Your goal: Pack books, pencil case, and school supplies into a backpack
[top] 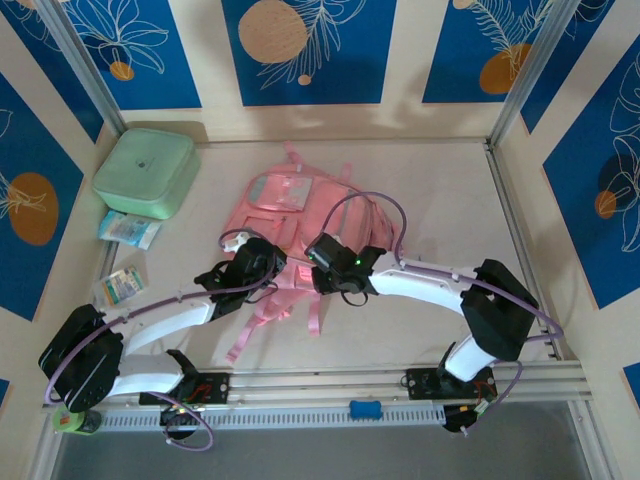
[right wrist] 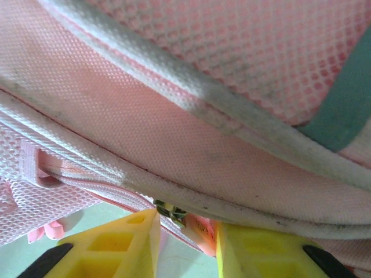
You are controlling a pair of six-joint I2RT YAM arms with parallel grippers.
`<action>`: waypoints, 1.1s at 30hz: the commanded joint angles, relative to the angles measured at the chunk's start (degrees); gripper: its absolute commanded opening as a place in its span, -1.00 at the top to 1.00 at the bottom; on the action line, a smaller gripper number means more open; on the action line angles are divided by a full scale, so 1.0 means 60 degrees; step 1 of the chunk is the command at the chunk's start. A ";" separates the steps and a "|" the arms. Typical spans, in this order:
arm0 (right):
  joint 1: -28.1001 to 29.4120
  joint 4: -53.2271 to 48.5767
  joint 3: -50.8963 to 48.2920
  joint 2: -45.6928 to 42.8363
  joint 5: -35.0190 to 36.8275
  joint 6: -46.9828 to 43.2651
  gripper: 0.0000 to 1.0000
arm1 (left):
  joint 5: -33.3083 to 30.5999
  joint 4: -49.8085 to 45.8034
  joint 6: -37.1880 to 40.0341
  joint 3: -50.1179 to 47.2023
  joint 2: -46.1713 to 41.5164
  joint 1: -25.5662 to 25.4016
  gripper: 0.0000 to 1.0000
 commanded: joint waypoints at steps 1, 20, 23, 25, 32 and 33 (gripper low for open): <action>-0.0006 0.0337 0.0039 0.0400 0.0087 -0.0602 0.43 | -0.0219 0.0197 0.0238 0.0352 -0.0209 0.0067 1.00; -0.0205 -0.2557 -0.0378 -0.1292 0.1404 -0.0559 1.00 | 0.1709 -0.0411 0.1617 0.0468 -0.0241 0.2154 1.00; -0.0475 -0.3234 -0.0410 -0.1619 0.1195 -0.0738 1.00 | 0.2668 -0.0155 0.2073 0.0577 0.0051 0.3011 1.00; -0.0159 -0.3249 -0.0139 -0.1656 0.0705 -0.1315 1.00 | 0.3427 0.0015 0.2558 0.0990 0.0466 0.3481 1.00; 0.0707 -0.1810 0.1671 -0.0685 -0.1480 -0.0973 1.00 | 0.4730 -0.0700 0.4488 0.2885 0.2036 0.4374 1.00; 0.0612 -0.1698 0.1869 -0.0471 -0.1462 -0.0882 1.00 | 0.4981 -0.0672 0.4636 0.2935 0.2101 0.4492 1.00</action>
